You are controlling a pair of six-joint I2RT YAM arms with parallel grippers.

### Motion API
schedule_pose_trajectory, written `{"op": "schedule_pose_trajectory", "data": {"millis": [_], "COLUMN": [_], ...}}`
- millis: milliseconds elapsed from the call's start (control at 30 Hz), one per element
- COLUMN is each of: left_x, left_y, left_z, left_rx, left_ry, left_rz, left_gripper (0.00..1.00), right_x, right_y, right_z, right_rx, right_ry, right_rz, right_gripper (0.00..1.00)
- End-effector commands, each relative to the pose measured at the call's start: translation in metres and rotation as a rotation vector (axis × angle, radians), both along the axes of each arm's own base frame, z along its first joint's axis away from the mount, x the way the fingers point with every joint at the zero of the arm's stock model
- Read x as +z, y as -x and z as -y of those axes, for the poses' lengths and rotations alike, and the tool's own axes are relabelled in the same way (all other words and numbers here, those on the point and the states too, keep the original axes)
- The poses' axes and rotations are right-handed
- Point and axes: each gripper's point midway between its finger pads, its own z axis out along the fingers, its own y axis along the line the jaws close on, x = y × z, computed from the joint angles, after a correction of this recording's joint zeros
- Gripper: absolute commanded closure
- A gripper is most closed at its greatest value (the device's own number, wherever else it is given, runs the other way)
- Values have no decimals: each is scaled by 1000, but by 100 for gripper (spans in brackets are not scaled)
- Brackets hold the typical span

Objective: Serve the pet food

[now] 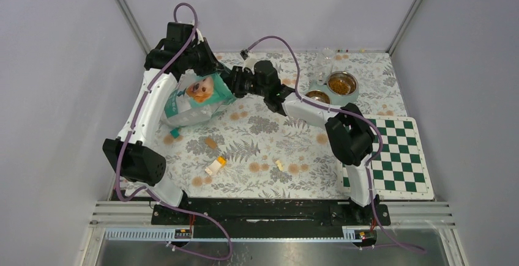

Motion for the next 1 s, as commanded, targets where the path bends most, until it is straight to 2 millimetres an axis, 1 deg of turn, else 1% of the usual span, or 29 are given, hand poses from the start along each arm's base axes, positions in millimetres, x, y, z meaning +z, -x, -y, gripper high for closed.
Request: {"op": "schedule_pose_trajectory", "data": {"millis": [0,67,167,200,367,400,500,633,733,767,967], "left_x": [77,78,80,81,83,82,81,77,74,73,72], "left_y": [-7,-7,-8,-7,-6,-6,-7,-8,-8,-8,-8], "left_z": [20,20,18,18,15,14,10,6,3,3,-3], "left_rx": [-60,-59,-58,-60,-55,-53,-42,-28,-20,-16,-4], "left_ry": [107,106,103,99,84,76,61,45,35,31,18], "left_rz": [228,233,235,237,246,247,247,243,242,239,243], "left_gripper": [100,100,100,100,100,100,100,100,100,100,100], "right_x": [18,26,33,37,71,86,102,125,134,142,149], "right_y": [31,37,37,34,22,17,13,12,12,15,10], "right_z": [-26,-27,-20,-15,11,23,38,56,70,76,104], "right_rx": [197,239,256,255,241,224,183,117,53,37,-81], "right_ry": [-158,-199,-252,-279,-452,-508,-544,-579,-584,-587,-595], "right_rz": [-108,-138,-181,-198,-266,-284,-281,-252,-235,-220,-225], "right_gripper": [100,100,100,100,100,100,100,100,100,100,100]}}
